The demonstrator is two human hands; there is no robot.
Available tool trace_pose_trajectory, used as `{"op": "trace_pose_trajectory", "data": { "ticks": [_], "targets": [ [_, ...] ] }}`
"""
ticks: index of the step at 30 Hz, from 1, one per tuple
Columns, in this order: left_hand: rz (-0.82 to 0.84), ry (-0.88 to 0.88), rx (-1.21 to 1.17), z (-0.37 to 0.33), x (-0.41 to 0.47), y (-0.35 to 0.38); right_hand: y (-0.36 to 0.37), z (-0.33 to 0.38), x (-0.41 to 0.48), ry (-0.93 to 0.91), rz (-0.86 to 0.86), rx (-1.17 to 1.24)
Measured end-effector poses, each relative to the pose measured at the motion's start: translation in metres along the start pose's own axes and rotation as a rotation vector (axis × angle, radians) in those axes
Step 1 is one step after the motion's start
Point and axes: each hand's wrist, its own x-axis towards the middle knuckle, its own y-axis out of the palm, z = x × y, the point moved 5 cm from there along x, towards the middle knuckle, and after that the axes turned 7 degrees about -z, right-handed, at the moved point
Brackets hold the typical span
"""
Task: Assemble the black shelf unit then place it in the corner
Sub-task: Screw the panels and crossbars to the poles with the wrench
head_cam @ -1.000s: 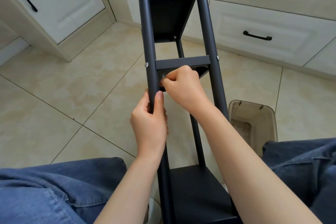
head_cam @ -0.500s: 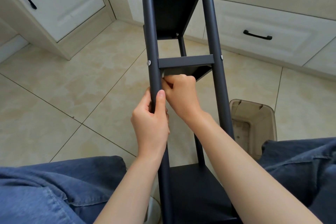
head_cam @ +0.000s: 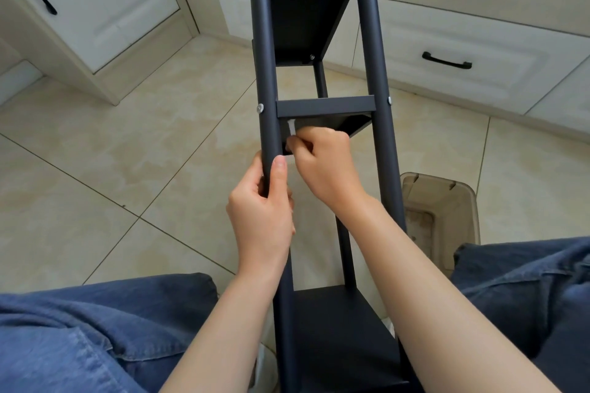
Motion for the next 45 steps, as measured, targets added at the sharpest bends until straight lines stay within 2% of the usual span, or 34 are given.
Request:
{"op": "trace_pose_trajectory", "data": {
  "ticks": [4, 13, 24, 35, 45],
  "targets": [
    [-0.005, 0.004, 0.003, 0.000, -0.001, 0.000, -0.009, -0.001, -0.002, 0.087, 0.035, 0.048],
    [-0.008, 0.008, 0.006, -0.001, -0.002, 0.000, -0.014, 0.010, 0.001, 0.093, 0.017, 0.074],
    [0.009, 0.023, 0.014, -0.005, -0.005, 0.001, -0.010, 0.009, 0.005, 0.045, 0.041, 0.038],
    [0.032, -0.008, -0.041, -0.007, -0.007, 0.003, 0.006, 0.000, 0.001, -0.031, -0.060, 0.189],
    [0.028, -0.007, -0.032, -0.008, -0.006, 0.004, -0.002, 0.001, 0.001, -0.061, -0.076, 0.126]
  ]
}}
